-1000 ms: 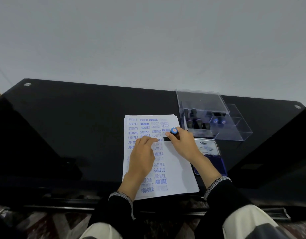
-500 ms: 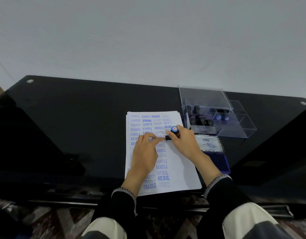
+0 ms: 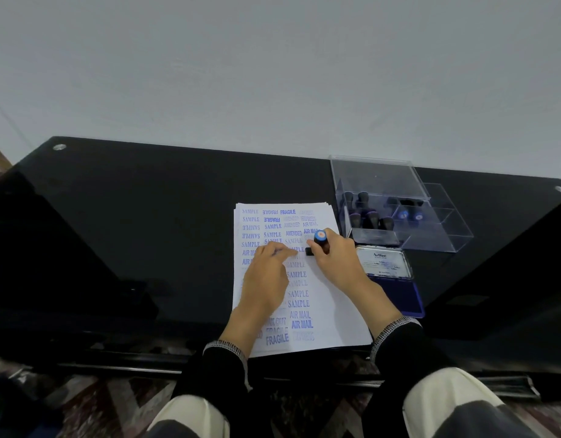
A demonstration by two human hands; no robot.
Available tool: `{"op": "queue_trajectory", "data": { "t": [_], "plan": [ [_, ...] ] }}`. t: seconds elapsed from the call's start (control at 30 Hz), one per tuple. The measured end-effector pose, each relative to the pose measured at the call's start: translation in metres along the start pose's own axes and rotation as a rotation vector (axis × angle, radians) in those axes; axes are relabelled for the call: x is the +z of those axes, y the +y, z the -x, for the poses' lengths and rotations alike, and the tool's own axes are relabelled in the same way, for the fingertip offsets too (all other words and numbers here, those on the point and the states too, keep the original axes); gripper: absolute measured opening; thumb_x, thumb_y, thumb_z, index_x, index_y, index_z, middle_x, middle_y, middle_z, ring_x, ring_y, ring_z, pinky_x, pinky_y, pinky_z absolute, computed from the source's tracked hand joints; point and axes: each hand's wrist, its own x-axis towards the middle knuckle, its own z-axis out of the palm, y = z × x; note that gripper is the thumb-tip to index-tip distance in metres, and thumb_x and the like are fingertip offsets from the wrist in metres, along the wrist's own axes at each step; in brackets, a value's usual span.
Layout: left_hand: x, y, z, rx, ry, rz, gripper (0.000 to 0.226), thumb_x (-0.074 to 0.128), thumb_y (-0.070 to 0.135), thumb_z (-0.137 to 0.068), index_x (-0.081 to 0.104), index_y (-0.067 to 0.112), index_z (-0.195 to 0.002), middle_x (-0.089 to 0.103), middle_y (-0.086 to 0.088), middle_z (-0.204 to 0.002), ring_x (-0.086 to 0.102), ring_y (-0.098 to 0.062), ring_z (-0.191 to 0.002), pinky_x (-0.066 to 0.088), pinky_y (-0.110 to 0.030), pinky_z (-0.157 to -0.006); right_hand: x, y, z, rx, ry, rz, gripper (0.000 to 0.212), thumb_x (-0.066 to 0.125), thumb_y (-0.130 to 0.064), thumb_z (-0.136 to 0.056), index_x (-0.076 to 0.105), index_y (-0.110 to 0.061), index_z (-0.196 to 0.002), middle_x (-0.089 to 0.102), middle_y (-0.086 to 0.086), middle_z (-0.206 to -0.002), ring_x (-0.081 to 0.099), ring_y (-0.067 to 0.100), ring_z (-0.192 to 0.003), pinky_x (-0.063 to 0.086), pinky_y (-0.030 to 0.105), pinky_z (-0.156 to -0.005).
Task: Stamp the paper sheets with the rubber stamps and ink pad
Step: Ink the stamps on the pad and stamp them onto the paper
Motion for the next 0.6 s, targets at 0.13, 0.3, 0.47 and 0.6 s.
{"op": "queue_trajectory", "data": {
  "t": [0.13, 0.3, 0.47, 0.6],
  "plan": [
    [-0.014, -0.013, 0.002, -0.131, 0.137, -0.023, 0.032, 0.051, 0.021, -0.098, 0.059, 0.018, -0.128, 0.054, 0.005, -0.131, 0.042, -0.014, -0.127, 0.033, -0.028, -0.109, 0.001, 0.000, 0.006, -0.014, 0.025, -0.031, 0.020, 0.059, -0.023, -0.094, 0.046, -0.014, -0.082, 0.049, -0.011, -0.063, 0.047, 0.004, -0.055, 0.038, 0.011, -0.053],
    [-0.030, -0.034, 0.001, -0.325, 0.103, -0.169, 0.077, 0.051, 0.059, -0.091, 0.033, 0.011, -0.148, 0.027, -0.002, -0.158, 0.008, -0.021, -0.150, -0.001, -0.039, -0.120, -0.003, -0.004, -0.001, 0.028, -0.031, -0.006, 0.024, 0.059, -0.023, -0.094, 0.045, -0.012, -0.079, 0.046, -0.008, -0.060, 0.044, 0.009, -0.055, 0.032, 0.015, -0.054],
    [-0.033, -0.038, 0.000, -0.370, 0.061, -0.246, 0.100, 0.045, 0.077, -0.081, 0.023, 0.010, -0.152, 0.019, -0.003, -0.161, 0.000, -0.021, -0.150, -0.004, -0.042, -0.121, -0.002, -0.005, 0.003, 0.026, -0.010, -0.013, 0.022, 0.059, -0.021, -0.094, 0.044, -0.013, -0.080, 0.046, -0.010, -0.061, 0.044, 0.005, -0.055, 0.036, 0.011, -0.053],
    [-0.032, -0.037, 0.002, -0.367, 0.069, -0.237, 0.102, 0.048, 0.078, -0.079, 0.022, 0.012, -0.153, 0.021, -0.001, -0.161, 0.003, -0.019, -0.150, -0.004, -0.042, -0.121, -0.001, -0.006, 0.008, 0.021, 0.013, -0.039, 0.019, 0.060, -0.018, -0.094, 0.045, -0.013, -0.082, 0.046, -0.013, -0.063, 0.044, 0.002, -0.056, 0.038, 0.006, -0.056]
  ]
}}
